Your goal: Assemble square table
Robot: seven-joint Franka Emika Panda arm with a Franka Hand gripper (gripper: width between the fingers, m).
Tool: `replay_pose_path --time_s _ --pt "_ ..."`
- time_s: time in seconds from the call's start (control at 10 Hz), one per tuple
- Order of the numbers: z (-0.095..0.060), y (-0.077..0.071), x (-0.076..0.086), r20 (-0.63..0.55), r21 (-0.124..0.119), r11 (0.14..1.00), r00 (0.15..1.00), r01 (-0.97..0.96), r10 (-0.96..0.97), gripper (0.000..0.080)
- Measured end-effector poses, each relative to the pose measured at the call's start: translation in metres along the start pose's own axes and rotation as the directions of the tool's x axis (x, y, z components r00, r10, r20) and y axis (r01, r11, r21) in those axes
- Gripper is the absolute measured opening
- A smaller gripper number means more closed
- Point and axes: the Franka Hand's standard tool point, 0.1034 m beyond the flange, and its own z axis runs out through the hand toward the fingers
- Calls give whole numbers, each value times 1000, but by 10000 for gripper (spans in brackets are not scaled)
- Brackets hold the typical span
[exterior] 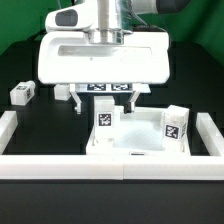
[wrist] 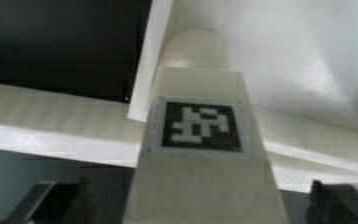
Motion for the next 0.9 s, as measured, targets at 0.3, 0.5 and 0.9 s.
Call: replay_pose_path --time_s 0.3,0.5,0.9 --pt "0 0 0 0 0 1000 1000 0 0 646" --pt "-1 0 1 3 2 1000 1000 -1 1 648" --pt "-22 0 13 25 35 999 1000 -19 18 648"
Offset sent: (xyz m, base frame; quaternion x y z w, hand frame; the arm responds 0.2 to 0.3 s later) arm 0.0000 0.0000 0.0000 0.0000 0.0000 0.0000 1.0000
